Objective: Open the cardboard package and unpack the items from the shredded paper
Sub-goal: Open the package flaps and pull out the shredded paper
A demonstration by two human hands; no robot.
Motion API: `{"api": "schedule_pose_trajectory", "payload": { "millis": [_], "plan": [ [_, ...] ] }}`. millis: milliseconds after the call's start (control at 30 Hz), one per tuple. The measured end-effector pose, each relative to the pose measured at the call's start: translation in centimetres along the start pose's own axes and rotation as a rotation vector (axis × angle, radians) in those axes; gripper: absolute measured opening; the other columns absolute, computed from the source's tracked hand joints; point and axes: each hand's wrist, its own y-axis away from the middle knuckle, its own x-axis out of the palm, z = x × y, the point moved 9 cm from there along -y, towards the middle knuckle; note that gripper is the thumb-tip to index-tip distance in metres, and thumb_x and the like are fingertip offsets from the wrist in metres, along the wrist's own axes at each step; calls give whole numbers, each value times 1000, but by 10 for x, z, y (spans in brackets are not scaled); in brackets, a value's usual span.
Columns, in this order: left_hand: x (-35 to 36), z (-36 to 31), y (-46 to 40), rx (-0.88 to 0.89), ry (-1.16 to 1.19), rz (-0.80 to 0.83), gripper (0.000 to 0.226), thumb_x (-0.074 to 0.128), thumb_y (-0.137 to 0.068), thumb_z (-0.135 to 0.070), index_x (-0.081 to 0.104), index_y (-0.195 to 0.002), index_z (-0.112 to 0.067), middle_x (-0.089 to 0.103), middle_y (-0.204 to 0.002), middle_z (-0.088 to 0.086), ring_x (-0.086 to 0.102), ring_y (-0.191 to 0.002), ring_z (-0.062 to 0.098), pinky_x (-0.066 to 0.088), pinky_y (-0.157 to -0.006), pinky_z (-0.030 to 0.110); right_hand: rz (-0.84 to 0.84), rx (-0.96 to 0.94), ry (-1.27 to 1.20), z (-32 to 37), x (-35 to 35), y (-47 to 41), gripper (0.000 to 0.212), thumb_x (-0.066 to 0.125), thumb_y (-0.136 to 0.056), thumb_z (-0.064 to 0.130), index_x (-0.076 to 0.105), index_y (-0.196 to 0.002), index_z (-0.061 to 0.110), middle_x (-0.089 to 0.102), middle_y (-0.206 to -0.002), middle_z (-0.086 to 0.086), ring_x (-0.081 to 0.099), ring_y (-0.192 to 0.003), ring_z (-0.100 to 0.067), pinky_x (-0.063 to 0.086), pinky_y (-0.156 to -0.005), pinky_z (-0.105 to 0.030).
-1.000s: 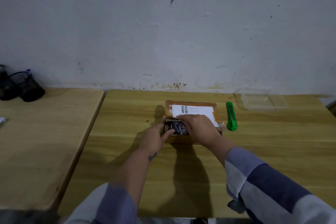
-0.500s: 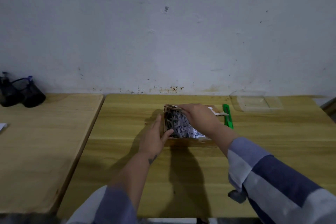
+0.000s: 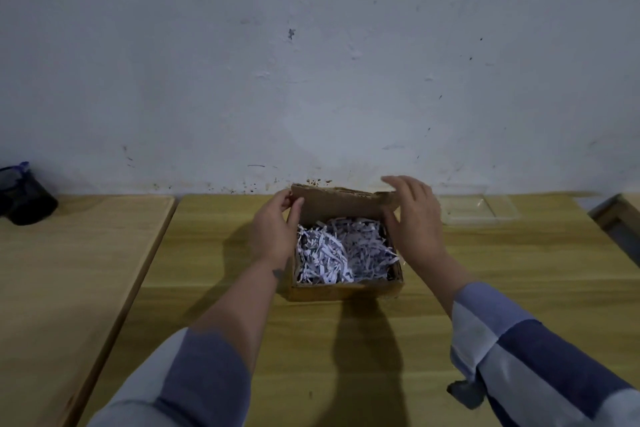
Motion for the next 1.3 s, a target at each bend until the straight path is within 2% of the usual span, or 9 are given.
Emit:
{"api": "schedule_pose_trajectory", "payload": {
  "millis": [100, 233, 433, 567, 700, 767, 933, 1133, 1300],
  "plan": [
    [3, -5, -10, -6, 36, -55, 40, 56, -95, -31, 48, -134, -24, 65, -111, 3, 62, -100, 16, 52, -76, 31, -14, 232, -250, -33, 5, -8, 41, 59, -86, 2, 48, -122, 18, 58, -116, -8, 57, -107, -27, 49, -82, -37],
    [15, -1, -28, -42, 31, -79, 52, 59, -93, -26, 35, -139, -25, 62, -121, 3, 60, -101, 13, 47, -72, 27, 36, 318, -441, -42, 28, -25, 52, 51, -92, 5, 38, -135, 32, 62, -107, -2, 63, -92, -21, 55, -70, -41],
    [39, 19, -43, -58, -69, 28, 67, 64, -89, -15, 28, -145, -25, 57, -131, 0, 58, -108, 13, 50, -84, 27, 110, 361, -376, -59, 64, -46, 67, 55, -93, 13, 23, -147, 37, 66, -110, -12, 63, -85, -26, 56, -72, -47],
    [54, 35, -43, -56, -182, 118, 53, 60, -92, -18, 39, -139, -31, 57, -130, -4, 57, -98, 8, 43, -64, 15, 241, 347, -338, -71, 93, -36, 58, 54, -93, 16, 33, -143, 36, 64, -113, -9, 62, -85, -24, 55, -73, -39],
    [57, 47, -39, -54, -212, 181, 49, 56, -94, -27, 38, -138, -39, 58, -129, -6, 59, -105, 10, 53, -80, 31, 282, 343, -300, -73, 102, -28, 57, 50, -96, 18, 29, -145, 36, 67, -102, -10, 61, -77, -23, 51, -65, -35],
    [53, 50, -34, -50, -227, 200, 49, 54, -95, -33, 36, -139, -42, 56, -132, -8, 59, -107, 11, 54, -86, 38, 286, 348, -310, -72, 104, -27, 58, 50, -95, 18, 27, -146, 36, 64, -108, -11, 62, -82, -26, 54, -68, -39],
    [41, 65, -19, -118, -264, 218, 48, 53, -93, -40, 42, -139, -30, 56, -133, -5, 57, -114, 16, 51, -90, 39, 300, 315, -151, -70, 103, -12, 64, 59, -90, 16, 31, -146, 28, 39, -136, -16, 49, -112, -35, 49, -90, -41],
    [35, 82, 17, -147, -257, 304, 38, 46, -95, -44, 48, -131, -33, 61, -127, -7, 59, -112, 14, 51, -92, 38, 422, 314, -106, -60, 104, 23, 60, 47, -96, 29, 20, -150, 24, 30, -141, -14, 48, -110, -35, 48, -90, -42],
    [21, 85, 35, -98, -301, 293, 35, 43, -98, -40, 43, -133, -39, 61, -127, -10, 59, -108, 9, 53, -90, 39, 441, 338, -61, -52, 94, 42, 46, 45, -96, 33, 43, -140, 17, 32, -144, -15, 54, -110, -37, 44, -95, -37]
  ]
}}
